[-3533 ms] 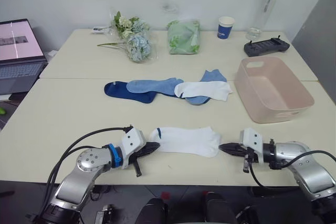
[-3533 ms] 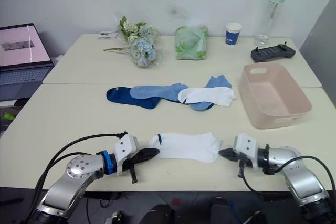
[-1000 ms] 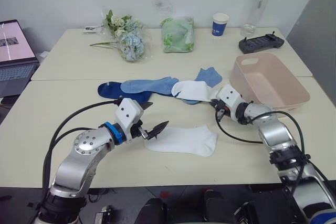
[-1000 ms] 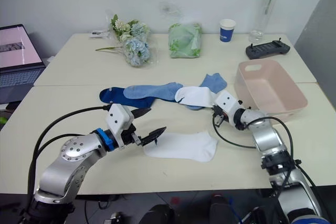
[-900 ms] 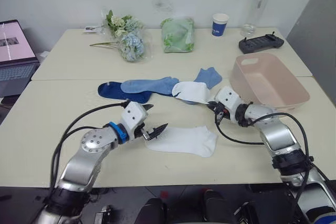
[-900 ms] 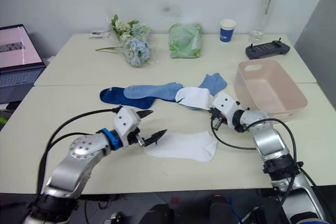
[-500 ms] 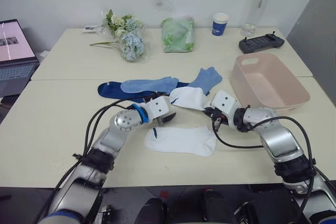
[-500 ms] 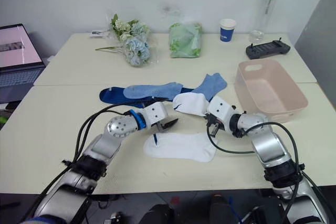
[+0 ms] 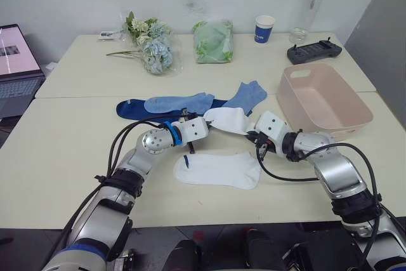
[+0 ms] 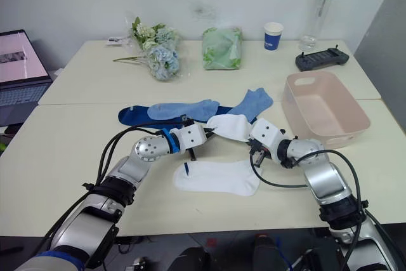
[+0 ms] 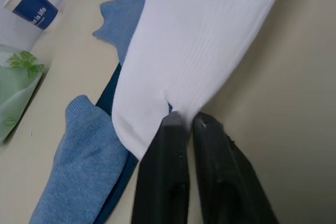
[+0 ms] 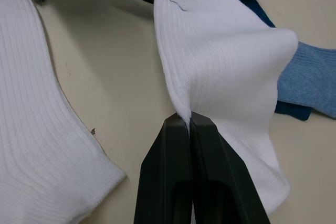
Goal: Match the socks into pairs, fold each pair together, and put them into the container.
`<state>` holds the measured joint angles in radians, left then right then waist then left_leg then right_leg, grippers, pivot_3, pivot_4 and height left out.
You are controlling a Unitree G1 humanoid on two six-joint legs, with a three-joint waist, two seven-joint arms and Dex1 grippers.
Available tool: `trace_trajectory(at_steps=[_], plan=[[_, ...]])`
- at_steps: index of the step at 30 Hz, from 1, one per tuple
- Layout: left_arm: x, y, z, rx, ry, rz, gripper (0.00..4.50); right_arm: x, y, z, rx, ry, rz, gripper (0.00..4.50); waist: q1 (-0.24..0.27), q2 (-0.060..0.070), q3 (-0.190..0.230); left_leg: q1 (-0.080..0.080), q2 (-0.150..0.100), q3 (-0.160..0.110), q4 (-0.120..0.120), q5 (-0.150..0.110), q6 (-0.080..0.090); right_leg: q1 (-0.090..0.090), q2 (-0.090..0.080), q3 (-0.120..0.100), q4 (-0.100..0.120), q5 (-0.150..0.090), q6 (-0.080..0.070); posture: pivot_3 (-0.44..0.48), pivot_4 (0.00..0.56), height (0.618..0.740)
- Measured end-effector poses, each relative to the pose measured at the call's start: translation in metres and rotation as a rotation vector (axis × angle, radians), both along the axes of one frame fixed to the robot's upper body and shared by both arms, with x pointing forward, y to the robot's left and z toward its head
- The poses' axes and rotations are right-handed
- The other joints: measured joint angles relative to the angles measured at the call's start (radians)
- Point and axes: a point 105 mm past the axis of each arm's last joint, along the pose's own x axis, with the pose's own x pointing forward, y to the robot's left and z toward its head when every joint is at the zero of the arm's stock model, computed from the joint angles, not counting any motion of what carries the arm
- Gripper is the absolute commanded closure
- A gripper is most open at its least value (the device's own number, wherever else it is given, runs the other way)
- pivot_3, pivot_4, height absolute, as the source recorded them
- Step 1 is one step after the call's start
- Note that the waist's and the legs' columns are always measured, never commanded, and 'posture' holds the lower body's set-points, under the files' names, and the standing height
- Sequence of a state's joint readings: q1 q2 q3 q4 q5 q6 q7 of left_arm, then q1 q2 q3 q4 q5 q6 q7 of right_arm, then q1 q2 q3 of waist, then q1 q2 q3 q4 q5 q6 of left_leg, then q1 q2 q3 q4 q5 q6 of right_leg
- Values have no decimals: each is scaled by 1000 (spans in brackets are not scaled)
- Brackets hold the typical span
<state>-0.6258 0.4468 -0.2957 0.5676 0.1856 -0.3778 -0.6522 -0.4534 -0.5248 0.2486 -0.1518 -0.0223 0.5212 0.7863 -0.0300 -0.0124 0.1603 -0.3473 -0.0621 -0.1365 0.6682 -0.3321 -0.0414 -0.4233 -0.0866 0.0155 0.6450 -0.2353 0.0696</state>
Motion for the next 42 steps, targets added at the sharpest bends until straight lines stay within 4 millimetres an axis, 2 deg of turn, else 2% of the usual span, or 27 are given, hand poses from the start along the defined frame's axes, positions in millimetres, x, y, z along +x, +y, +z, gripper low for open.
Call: trace_trajectory(at_steps=[4, 8, 11, 15, 18, 22, 34, 37, 41, 42], plan=[[-12, 12, 6, -24, 14, 6, 4490, -4, 5, -2, -41, -29, 63, 4500, -1, 0, 0, 0, 1, 0, 0, 0, 0, 0, 0, 0, 0, 0, 0, 0, 150, 740], [-39, 30, 11, -20, 65, 8, 4490, -6, 15, -2, -32, -37, 113, 4500, -6, 0, 0, 1, 2, 0, -1, 0, 0, -1, 1, 1, 0, 0, 0, 0, 150, 740], [-54, 36, 6, -6, 127, 13, 4500, -6, 17, -1, -31, -59, 132, 3824, 0, 0, 0, 0, 2, -1, 0, 0, 0, 0, 1, 1, 1, 0, 0, 0, 150, 740], [-65, 36, 15, -15, 144, 13, 4500, -4, 11, -7, -104, -130, 155, 2509, 8, 0, 0, 0, 2, 0, 0, 0, 0, 2, 0, 0, -1, 0, 0, 0, 150, 740], [-68, 37, 17, -11, 155, 23, 4500, -2, 1, -18, -136, -125, 144, 2509, 4, 0, 0, 1, 1, 1, 0, 0, 0, 1, 1, 0, 0, 0, 0, 0, 150, 740], [-68, 39, 14, -11, 175, 37, 4500, -3, -1, -24, -129, -128, 143, 2509, -1, 0, 0, 1, 2, 1, 0, 0, 0, 1, 2, 0, 0, 0, 0, 0, 150, 740], [-68, 41, 14, 1, 180, 32, 4500, -16, -4, -12, -52, -161, 162, 2509, 0, 0, 0, 1, 2, 1, -1, 0, 0, 1, 2, 1, 0, 0, 0, 0, 150, 740], [-68, 41, 13, 2, 180, 31, 4500, -17, -3, -10, -50, -163, 169, 3050, 0, 0, 0, 1, 2, 1, -1, 0, 0, 1, 2, 0, 0, 0, 0, 0, 150, 740], [-67, 41, 13, 6, 178, 33, 4500, -19, -2, -11, -38, -136, 186, 4376, 1, 0, 0, 1, 2, 1, -1, 0, 0, 1, 1, 0, 0, 0, 0, 0, 150, 740], [-67, 41, 14, 7, 176, 32, 4500, -19, -2, -12, -36, -129, 191, 4468, 1, 0, 0, 1, 2, 1, -1, 0, 0, 1, 1, 0, 0, 0, 0, 0, 150, 740]])
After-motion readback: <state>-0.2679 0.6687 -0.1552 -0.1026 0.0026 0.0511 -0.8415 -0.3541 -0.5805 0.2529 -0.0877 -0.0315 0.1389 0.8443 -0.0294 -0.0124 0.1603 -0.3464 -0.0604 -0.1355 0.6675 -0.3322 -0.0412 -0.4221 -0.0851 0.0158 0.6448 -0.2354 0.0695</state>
